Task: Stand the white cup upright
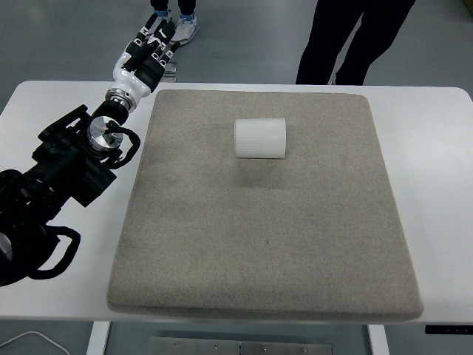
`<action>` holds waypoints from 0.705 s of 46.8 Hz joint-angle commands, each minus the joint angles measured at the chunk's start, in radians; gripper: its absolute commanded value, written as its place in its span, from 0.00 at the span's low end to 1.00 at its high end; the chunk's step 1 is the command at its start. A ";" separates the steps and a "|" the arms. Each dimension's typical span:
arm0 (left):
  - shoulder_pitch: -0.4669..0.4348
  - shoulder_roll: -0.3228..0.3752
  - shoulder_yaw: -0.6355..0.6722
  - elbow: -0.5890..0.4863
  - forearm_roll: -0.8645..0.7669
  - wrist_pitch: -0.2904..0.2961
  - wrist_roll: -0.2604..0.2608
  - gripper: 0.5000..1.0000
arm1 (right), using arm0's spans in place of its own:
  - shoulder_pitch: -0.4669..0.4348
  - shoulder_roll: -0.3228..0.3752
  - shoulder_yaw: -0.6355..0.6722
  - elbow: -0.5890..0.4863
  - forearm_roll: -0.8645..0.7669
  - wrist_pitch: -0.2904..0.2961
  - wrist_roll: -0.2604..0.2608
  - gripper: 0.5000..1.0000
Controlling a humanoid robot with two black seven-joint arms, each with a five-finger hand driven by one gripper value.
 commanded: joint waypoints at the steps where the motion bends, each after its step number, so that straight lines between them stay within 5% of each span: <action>1: 0.002 0.000 0.001 0.000 0.002 0.000 0.000 0.99 | -0.001 0.000 0.000 0.001 0.000 0.000 0.000 0.86; 33: -0.033 0.000 0.017 -0.001 0.077 -0.020 0.011 0.99 | 0.001 0.000 0.000 0.000 0.000 0.000 0.000 0.86</action>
